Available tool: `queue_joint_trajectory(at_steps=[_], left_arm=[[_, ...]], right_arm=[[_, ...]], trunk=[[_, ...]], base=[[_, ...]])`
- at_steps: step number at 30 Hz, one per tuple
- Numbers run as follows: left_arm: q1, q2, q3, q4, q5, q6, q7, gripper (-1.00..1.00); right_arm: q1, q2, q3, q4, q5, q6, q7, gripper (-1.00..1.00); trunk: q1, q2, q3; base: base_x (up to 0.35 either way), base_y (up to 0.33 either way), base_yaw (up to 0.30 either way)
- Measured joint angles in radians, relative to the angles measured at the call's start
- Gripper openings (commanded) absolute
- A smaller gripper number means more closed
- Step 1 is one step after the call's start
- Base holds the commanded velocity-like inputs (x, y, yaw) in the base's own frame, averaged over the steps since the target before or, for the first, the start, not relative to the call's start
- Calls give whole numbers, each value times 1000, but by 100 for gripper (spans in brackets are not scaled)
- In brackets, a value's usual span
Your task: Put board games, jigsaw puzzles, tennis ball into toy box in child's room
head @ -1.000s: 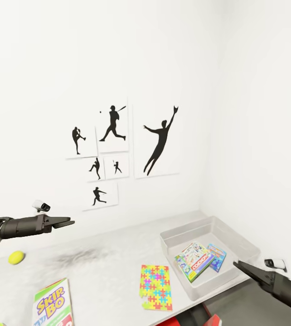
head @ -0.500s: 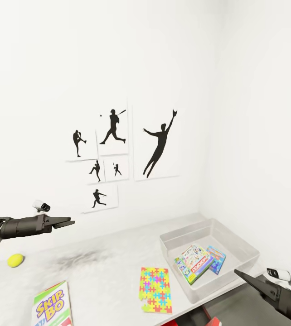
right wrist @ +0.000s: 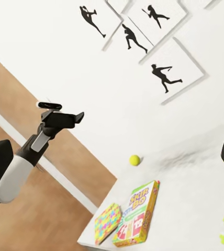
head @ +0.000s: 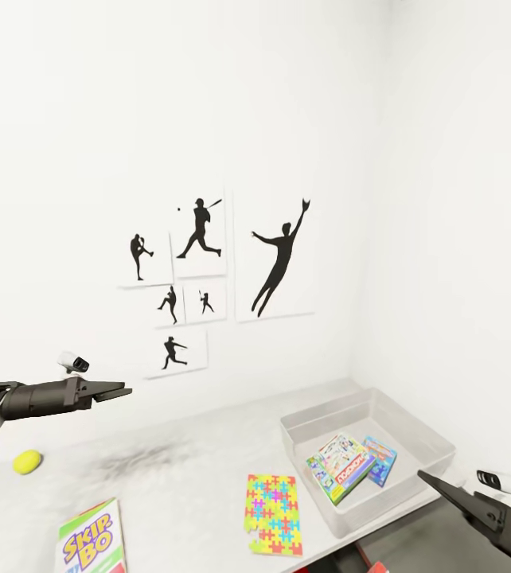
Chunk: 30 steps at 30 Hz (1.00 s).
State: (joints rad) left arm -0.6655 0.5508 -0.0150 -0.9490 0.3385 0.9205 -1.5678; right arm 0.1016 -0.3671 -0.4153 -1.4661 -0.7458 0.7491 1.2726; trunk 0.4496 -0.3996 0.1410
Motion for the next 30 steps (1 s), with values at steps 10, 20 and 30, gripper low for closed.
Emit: queue_joint_trajectory(at_steps=[10,20,30], left_arm=[[0,-2,0,0,-4,0,0,100],[0,-3,0,0,-7,-6,0,100],[0,-3,0,0,-7,-7,0,100]], right_arm=[[-6,24,-4,2,10,-3,1,100],[-8,28,-6,0,12,-4,2,100],[-8,28,-7,0,11,-4,3,100]], trunk=[[0,0,15],[0,0,29],[0,0,42]], base=[[0,0,0],[0,0,0],[-38,16,30]])
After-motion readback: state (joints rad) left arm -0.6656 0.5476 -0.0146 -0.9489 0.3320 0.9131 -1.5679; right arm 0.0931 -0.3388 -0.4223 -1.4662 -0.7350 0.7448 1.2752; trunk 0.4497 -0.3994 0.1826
